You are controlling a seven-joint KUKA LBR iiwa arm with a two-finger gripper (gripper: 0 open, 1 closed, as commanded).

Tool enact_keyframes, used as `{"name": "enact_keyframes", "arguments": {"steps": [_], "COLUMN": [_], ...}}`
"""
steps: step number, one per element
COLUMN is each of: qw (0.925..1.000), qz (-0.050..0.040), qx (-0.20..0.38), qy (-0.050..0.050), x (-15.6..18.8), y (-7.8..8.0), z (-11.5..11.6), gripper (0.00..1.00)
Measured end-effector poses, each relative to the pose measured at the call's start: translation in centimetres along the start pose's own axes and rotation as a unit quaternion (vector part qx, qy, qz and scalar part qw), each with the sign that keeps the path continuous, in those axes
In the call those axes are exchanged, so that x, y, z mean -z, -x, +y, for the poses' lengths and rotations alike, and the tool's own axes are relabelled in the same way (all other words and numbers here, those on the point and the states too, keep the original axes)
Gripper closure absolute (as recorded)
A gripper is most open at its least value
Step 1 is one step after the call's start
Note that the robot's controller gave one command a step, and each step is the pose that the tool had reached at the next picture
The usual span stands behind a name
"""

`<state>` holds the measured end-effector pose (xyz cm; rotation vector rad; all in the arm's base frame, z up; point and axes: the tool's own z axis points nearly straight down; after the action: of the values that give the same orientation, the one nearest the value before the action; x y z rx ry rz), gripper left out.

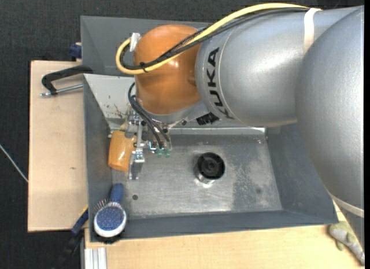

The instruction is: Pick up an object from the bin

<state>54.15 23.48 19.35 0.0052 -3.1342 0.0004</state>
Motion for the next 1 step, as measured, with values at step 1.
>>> {"name": "enact_keyframes", "arguments": {"steps": [1], "qw": [0.9993], "qz": [-0.0201], "qx": [0.032], "qy": [0.007], "x": [-5.99], "y": [3.53], "z": [-1.25], "gripper": [0.00]}}
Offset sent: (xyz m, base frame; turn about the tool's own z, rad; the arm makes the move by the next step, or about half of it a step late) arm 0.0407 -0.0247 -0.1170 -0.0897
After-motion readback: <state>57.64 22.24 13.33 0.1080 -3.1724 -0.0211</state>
